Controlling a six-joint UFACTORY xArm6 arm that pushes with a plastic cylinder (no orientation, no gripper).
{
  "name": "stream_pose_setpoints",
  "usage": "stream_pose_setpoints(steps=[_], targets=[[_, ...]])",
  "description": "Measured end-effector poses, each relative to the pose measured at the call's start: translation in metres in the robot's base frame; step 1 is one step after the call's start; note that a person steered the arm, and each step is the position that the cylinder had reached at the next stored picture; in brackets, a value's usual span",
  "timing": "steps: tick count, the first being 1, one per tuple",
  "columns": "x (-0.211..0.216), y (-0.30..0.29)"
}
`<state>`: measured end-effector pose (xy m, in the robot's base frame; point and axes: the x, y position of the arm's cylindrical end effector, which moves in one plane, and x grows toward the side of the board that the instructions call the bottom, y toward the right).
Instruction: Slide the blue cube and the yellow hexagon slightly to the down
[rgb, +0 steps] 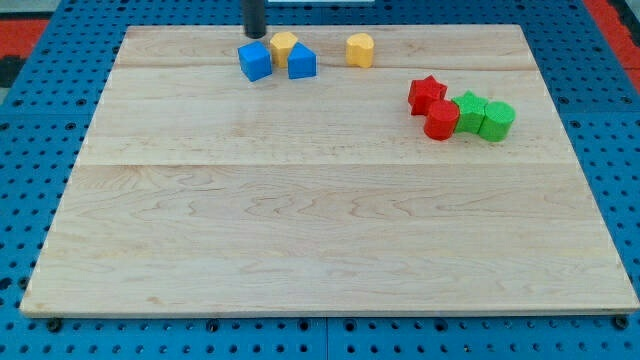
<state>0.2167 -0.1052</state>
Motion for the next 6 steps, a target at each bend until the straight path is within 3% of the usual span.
stream_pose_setpoints(steps=[1, 2, 4, 5, 6], targets=[[0.039, 0.0], [0.045, 0.024], [-0.021, 0.038], [-0.015, 0.074], [0.0, 0.031]])
